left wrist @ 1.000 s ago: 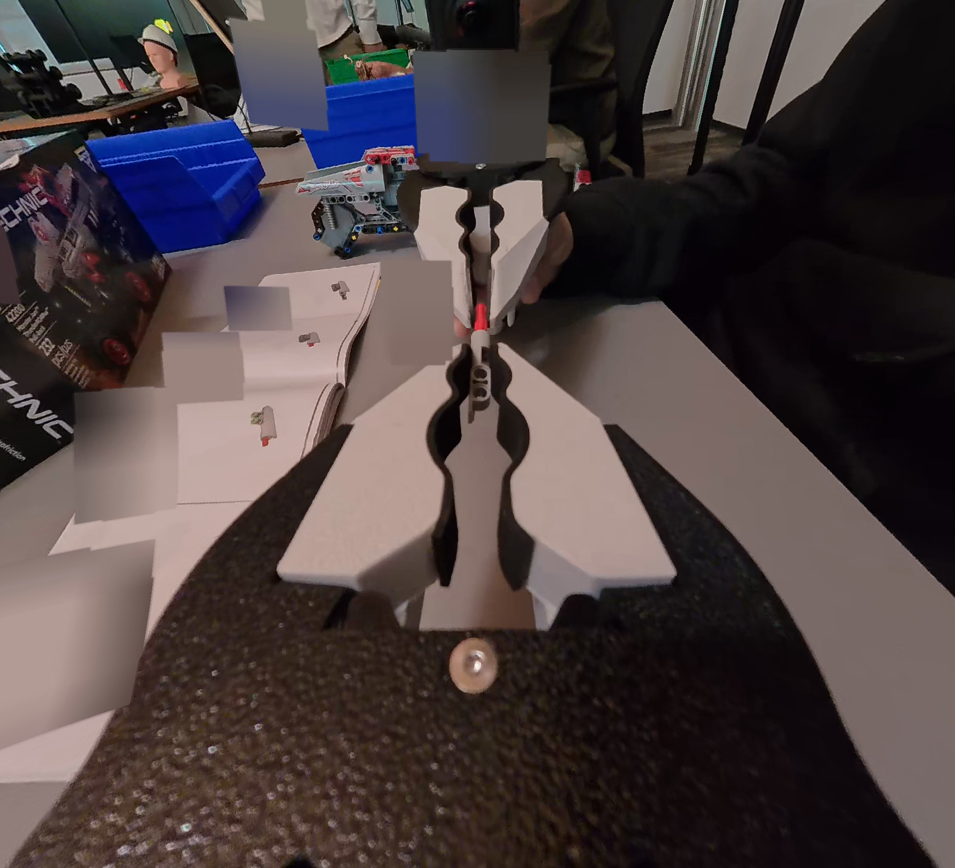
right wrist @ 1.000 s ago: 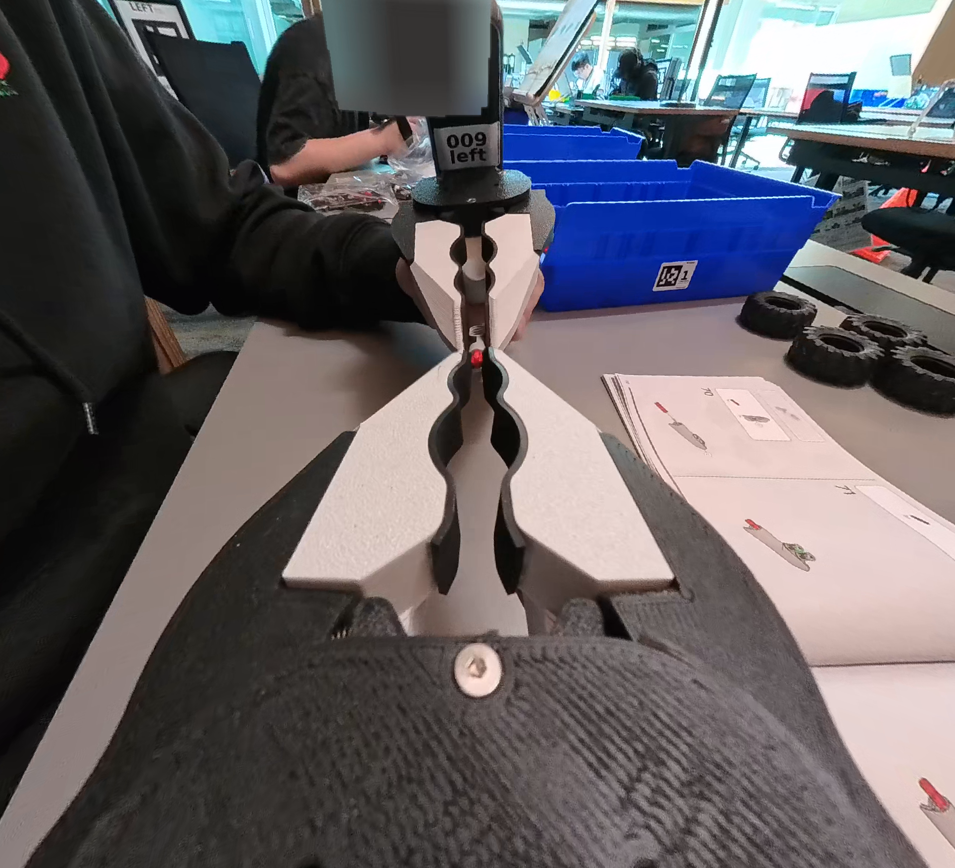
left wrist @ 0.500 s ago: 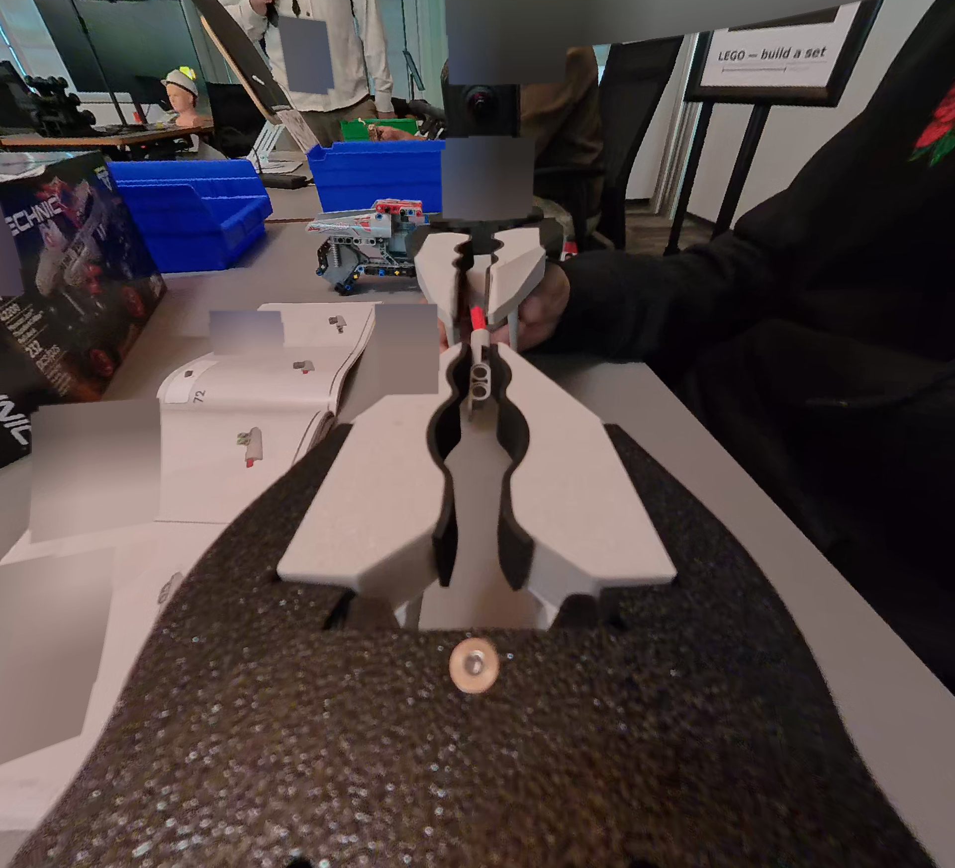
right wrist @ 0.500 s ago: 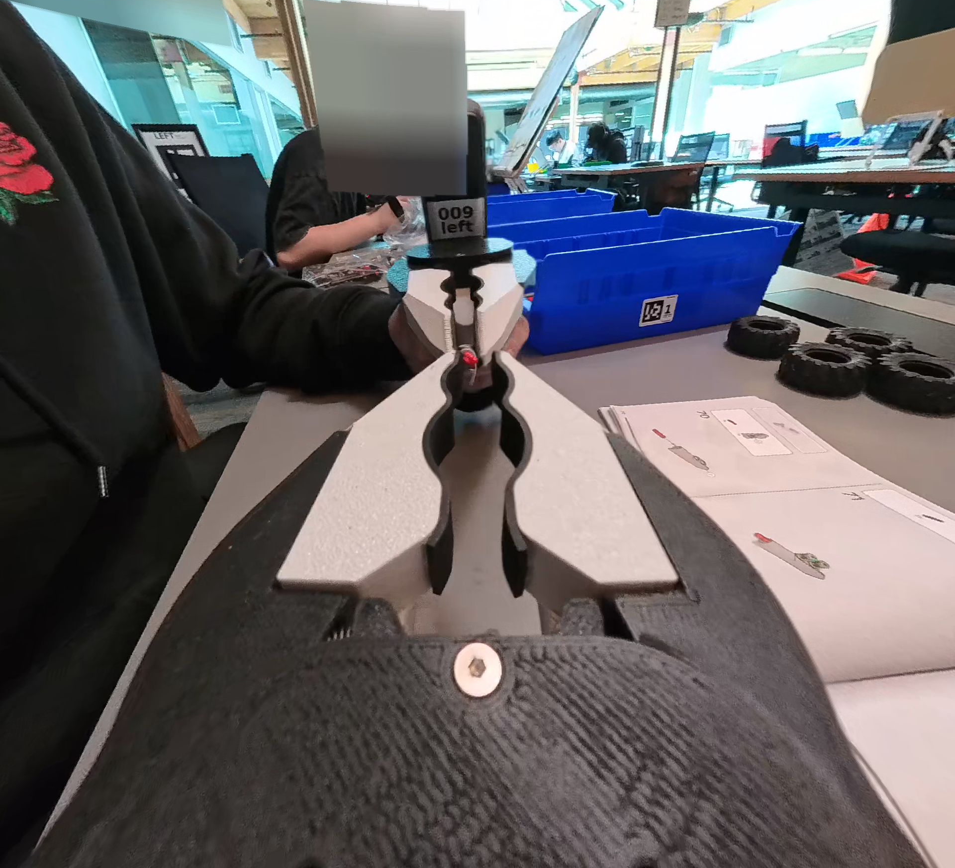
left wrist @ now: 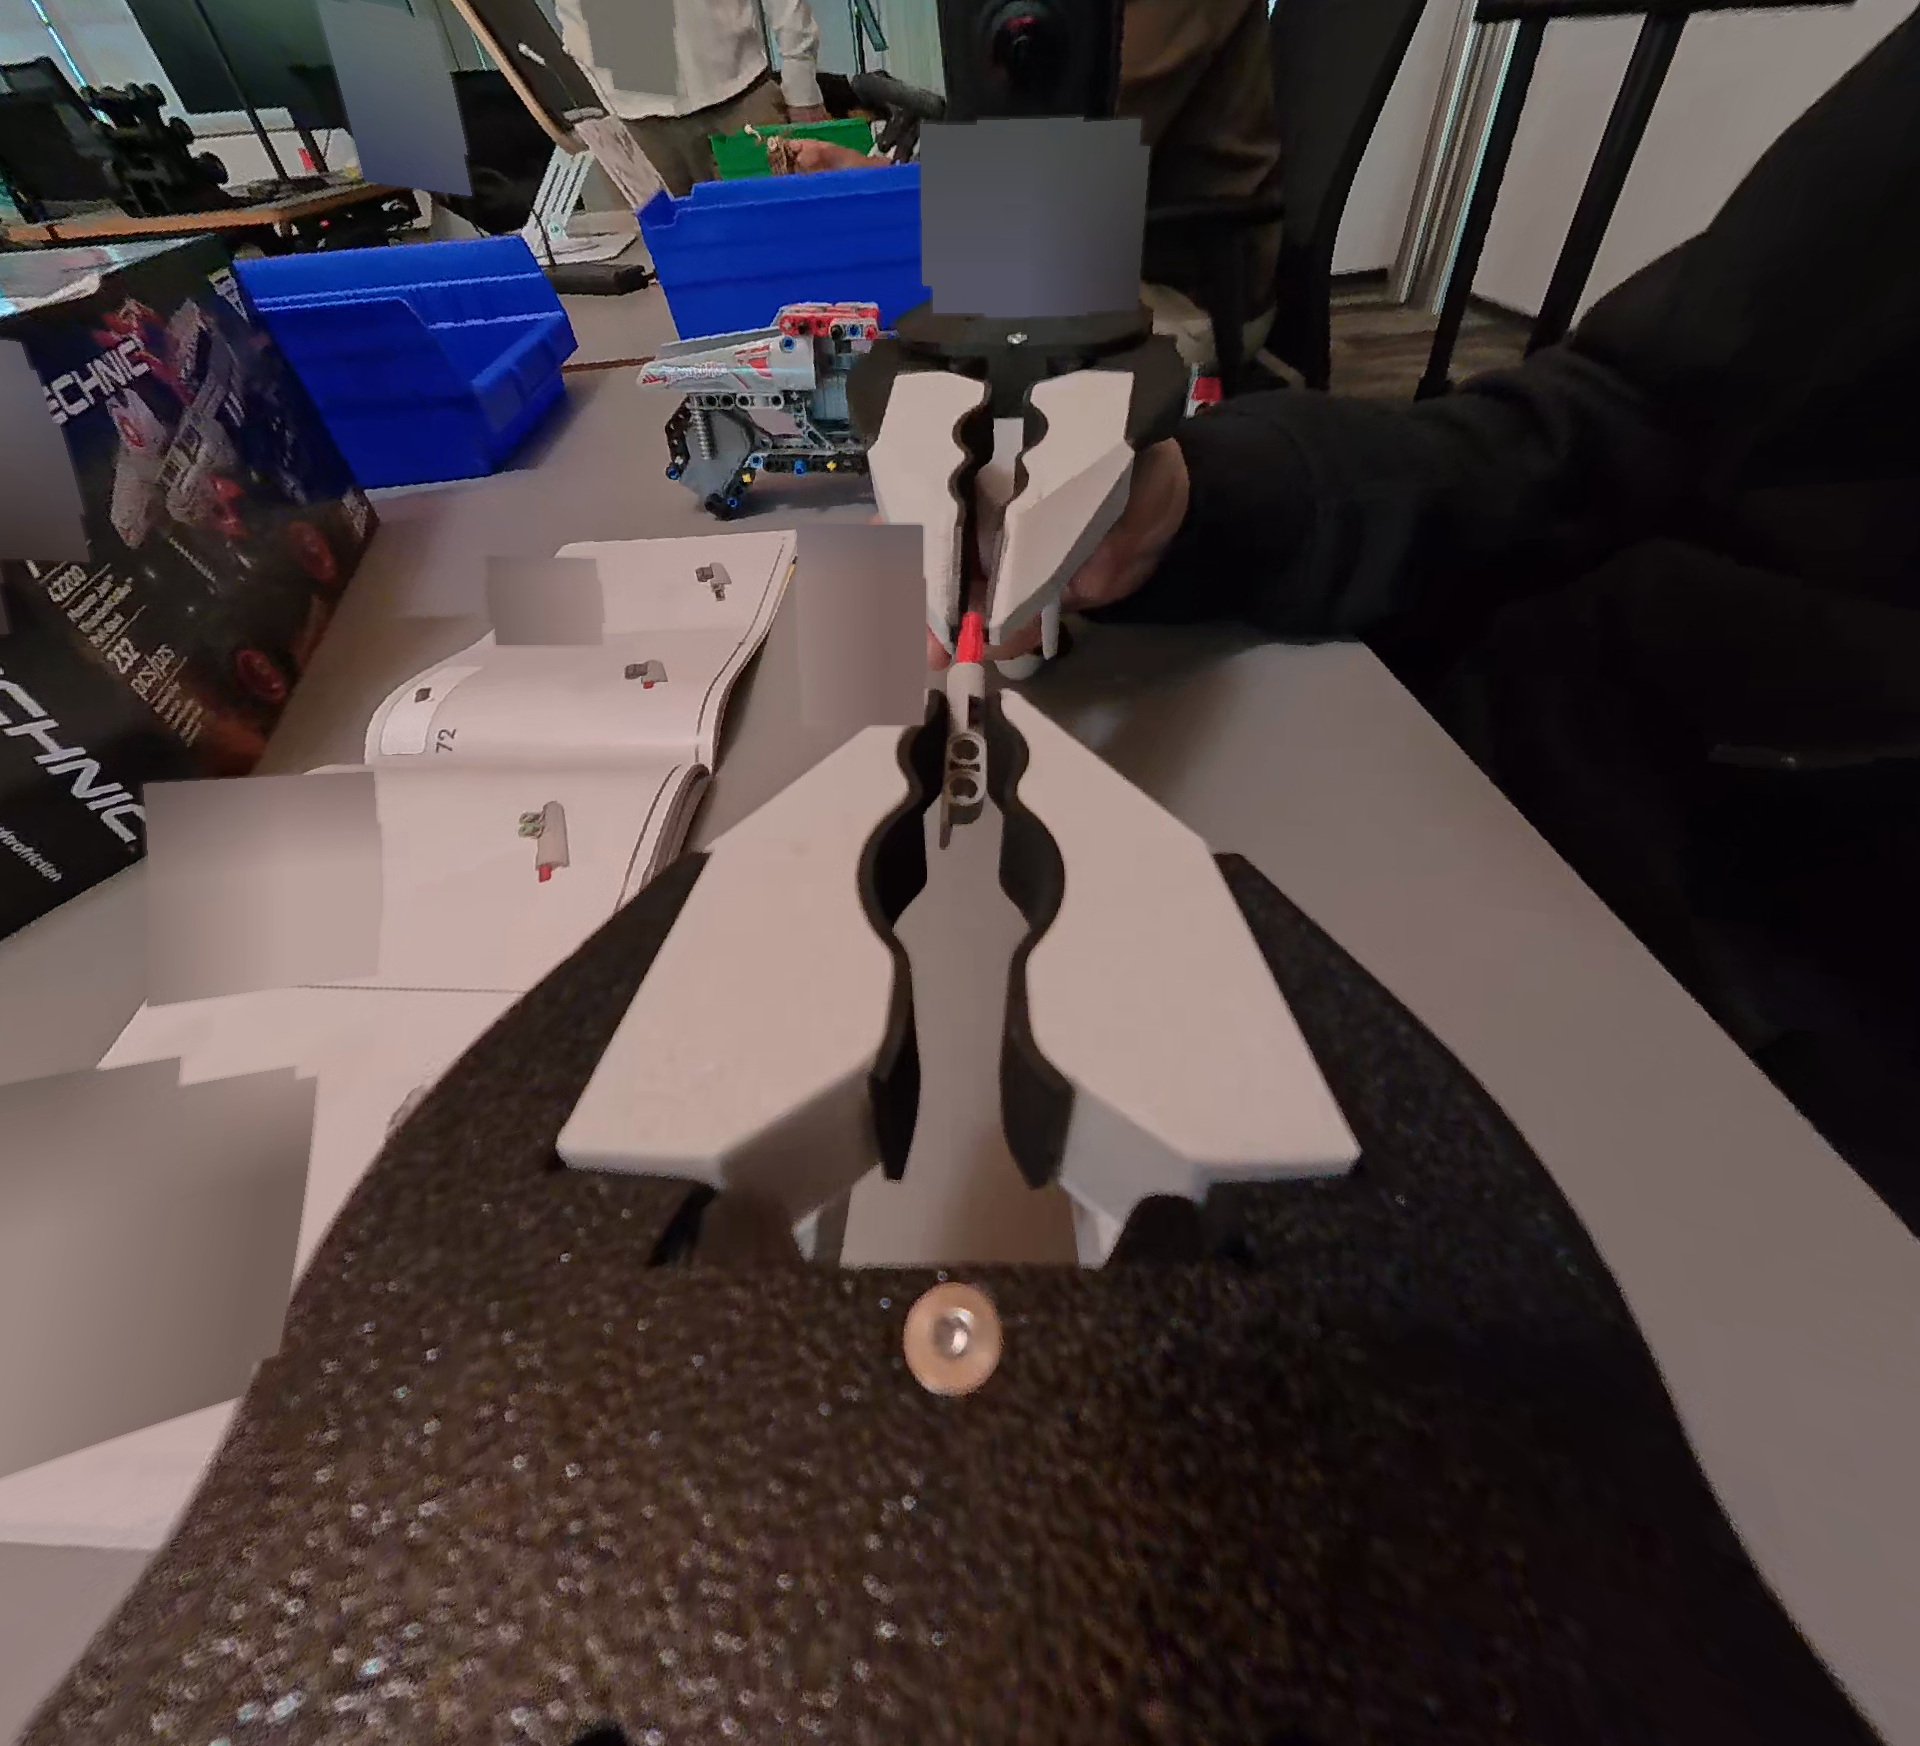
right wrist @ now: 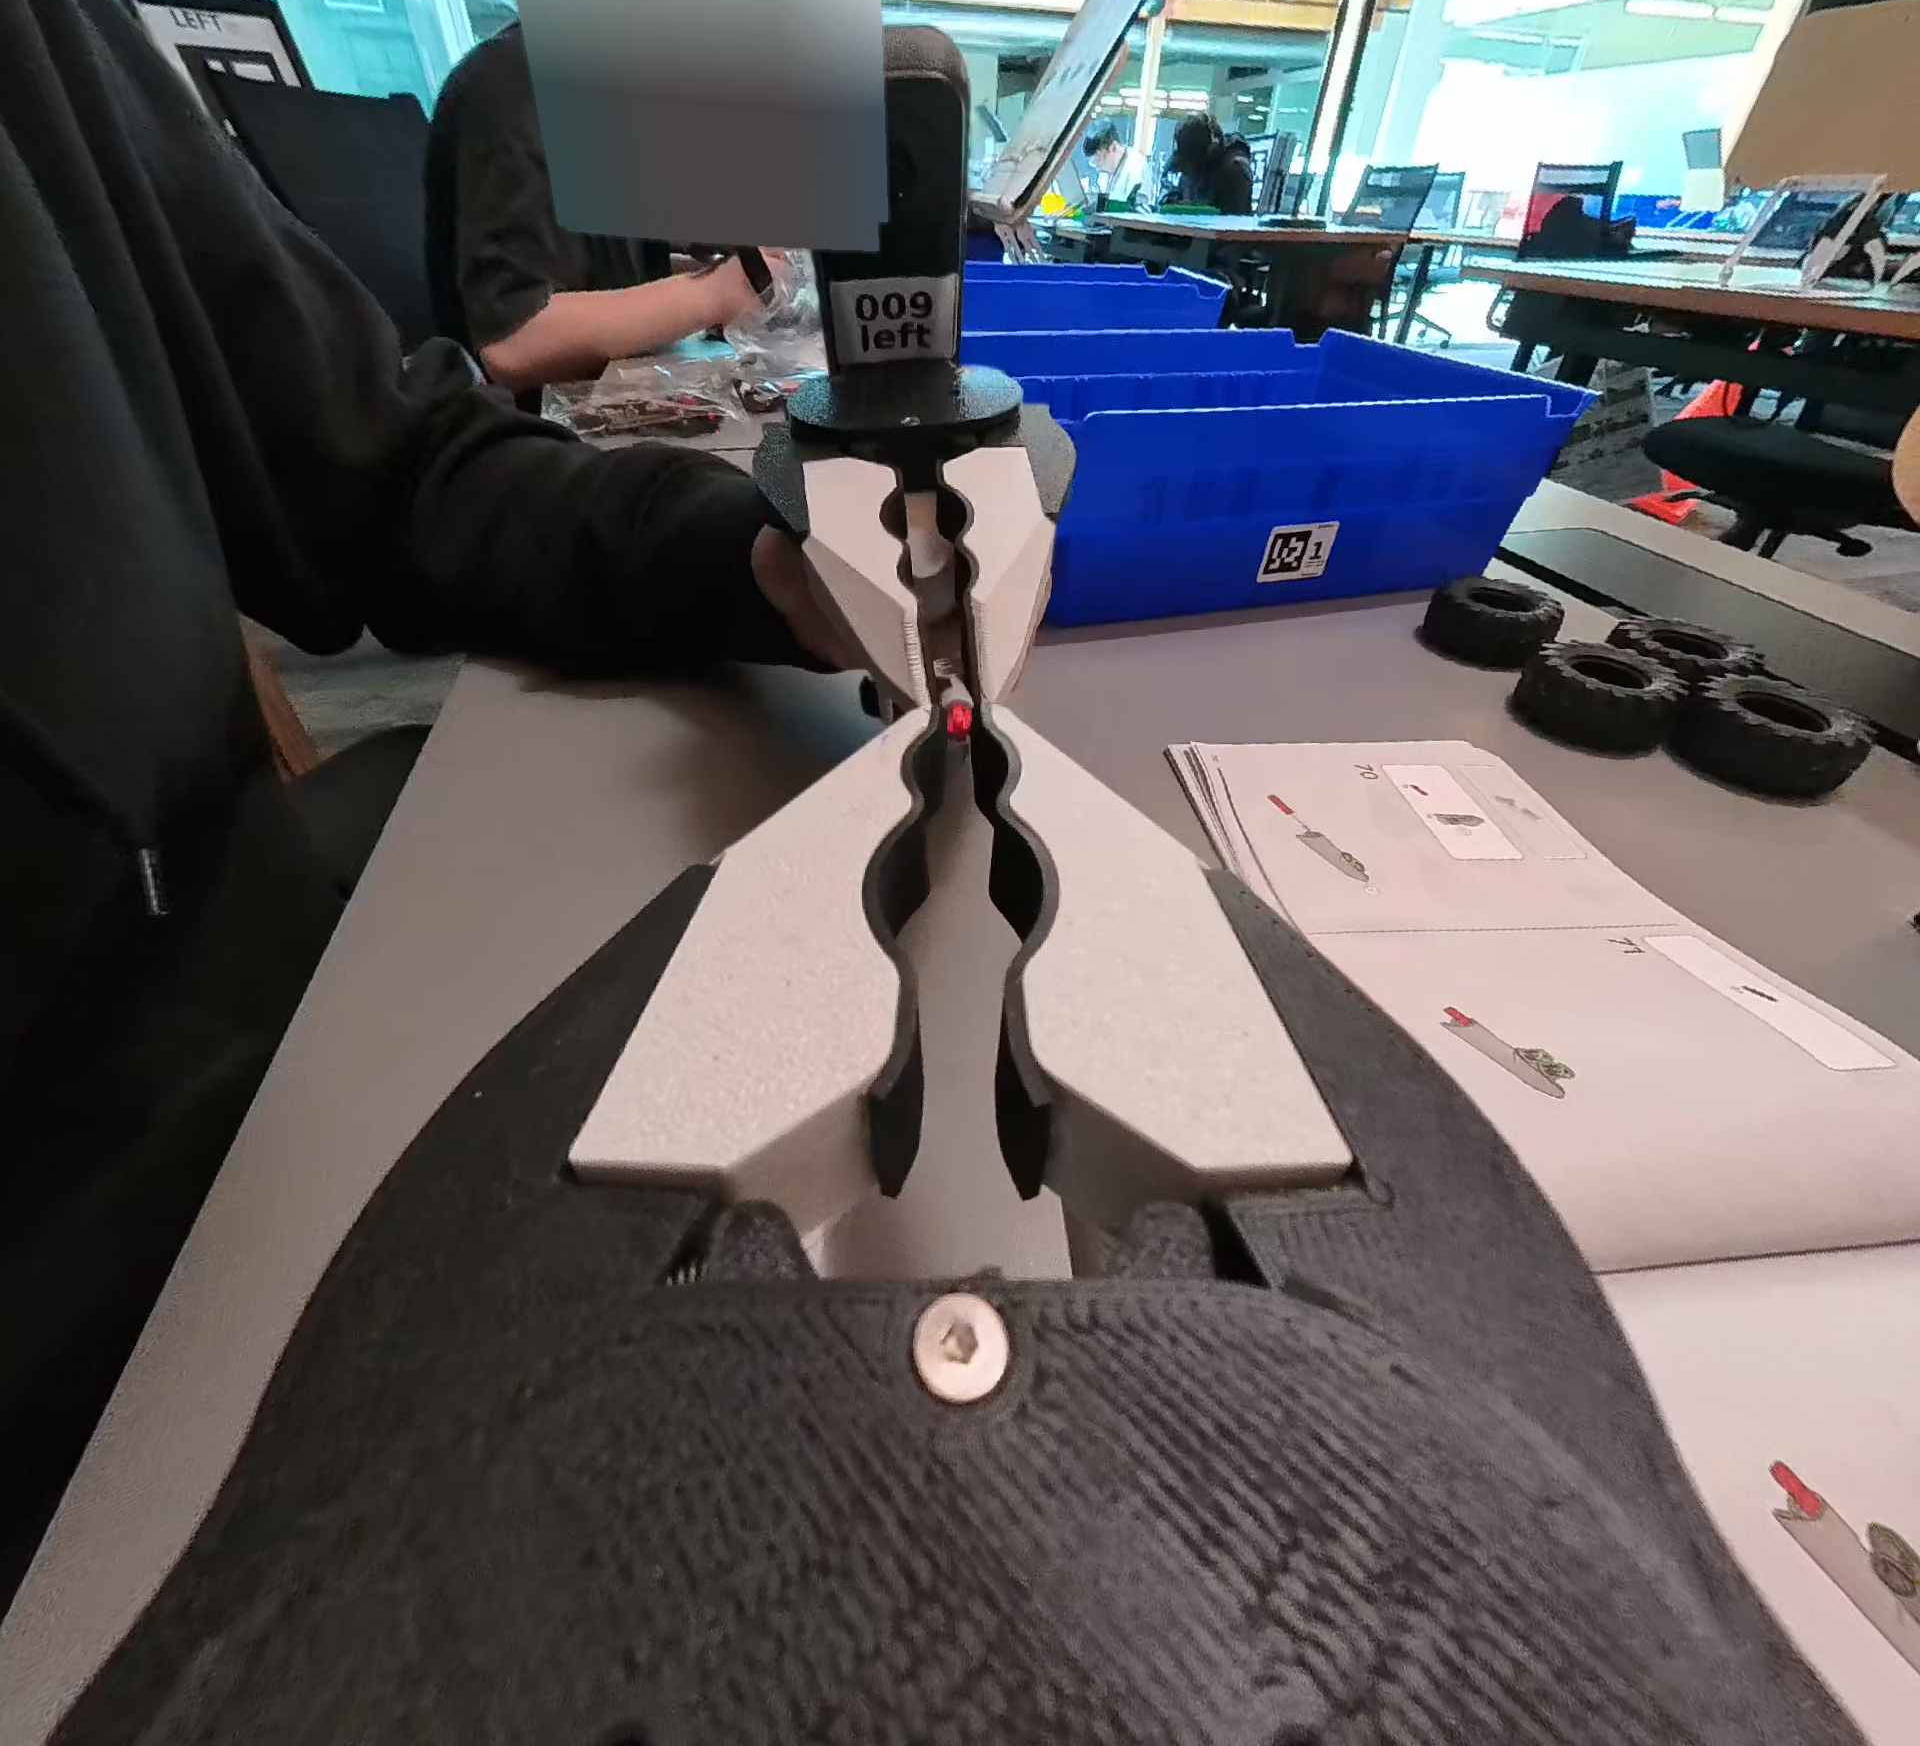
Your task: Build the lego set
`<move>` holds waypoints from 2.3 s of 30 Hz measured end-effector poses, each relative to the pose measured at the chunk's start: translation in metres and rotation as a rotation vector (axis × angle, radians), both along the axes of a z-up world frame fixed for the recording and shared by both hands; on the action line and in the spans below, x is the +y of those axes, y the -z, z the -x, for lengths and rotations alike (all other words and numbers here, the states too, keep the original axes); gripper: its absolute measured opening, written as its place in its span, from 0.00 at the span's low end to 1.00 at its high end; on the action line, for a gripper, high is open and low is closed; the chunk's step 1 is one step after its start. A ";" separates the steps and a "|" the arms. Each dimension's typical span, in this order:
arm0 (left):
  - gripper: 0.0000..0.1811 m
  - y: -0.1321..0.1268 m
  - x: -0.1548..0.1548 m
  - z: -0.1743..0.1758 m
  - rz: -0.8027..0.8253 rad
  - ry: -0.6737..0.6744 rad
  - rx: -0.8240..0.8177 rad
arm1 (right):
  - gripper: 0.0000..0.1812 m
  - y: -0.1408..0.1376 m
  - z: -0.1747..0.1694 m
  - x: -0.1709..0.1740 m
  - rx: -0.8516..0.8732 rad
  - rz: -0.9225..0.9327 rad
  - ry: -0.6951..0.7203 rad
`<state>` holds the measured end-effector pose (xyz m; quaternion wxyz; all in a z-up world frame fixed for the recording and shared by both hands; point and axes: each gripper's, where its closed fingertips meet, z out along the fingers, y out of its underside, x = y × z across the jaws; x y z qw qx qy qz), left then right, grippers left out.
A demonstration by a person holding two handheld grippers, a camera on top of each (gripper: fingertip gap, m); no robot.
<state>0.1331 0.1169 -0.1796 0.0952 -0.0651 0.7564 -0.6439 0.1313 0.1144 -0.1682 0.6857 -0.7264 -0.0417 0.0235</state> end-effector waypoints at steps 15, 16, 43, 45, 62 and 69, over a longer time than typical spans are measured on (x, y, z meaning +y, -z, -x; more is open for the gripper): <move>0.02 -0.029 0.003 0.000 0.264 0.038 0.123 | 0.02 -0.019 0.000 0.005 0.188 -0.139 0.010; 0.02 -0.032 0.003 0.000 0.280 0.037 0.129 | 0.02 -0.015 0.002 0.009 0.168 -0.113 0.020; 0.02 0.072 0.010 0.005 -0.505 0.042 0.019 | 0.01 0.099 0.003 0.002 -0.129 0.644 0.033; 0.02 0.074 0.010 0.005 -0.505 0.043 0.026 | 0.01 0.099 0.003 0.002 -0.122 0.645 0.031; 0.02 0.073 0.011 0.003 -0.467 0.034 0.090 | 0.02 0.077 -0.001 0.007 -0.256 0.491 0.078; 0.02 0.059 0.011 0.000 -0.374 0.030 0.094 | 0.02 0.064 0.000 0.008 -0.245 0.410 0.076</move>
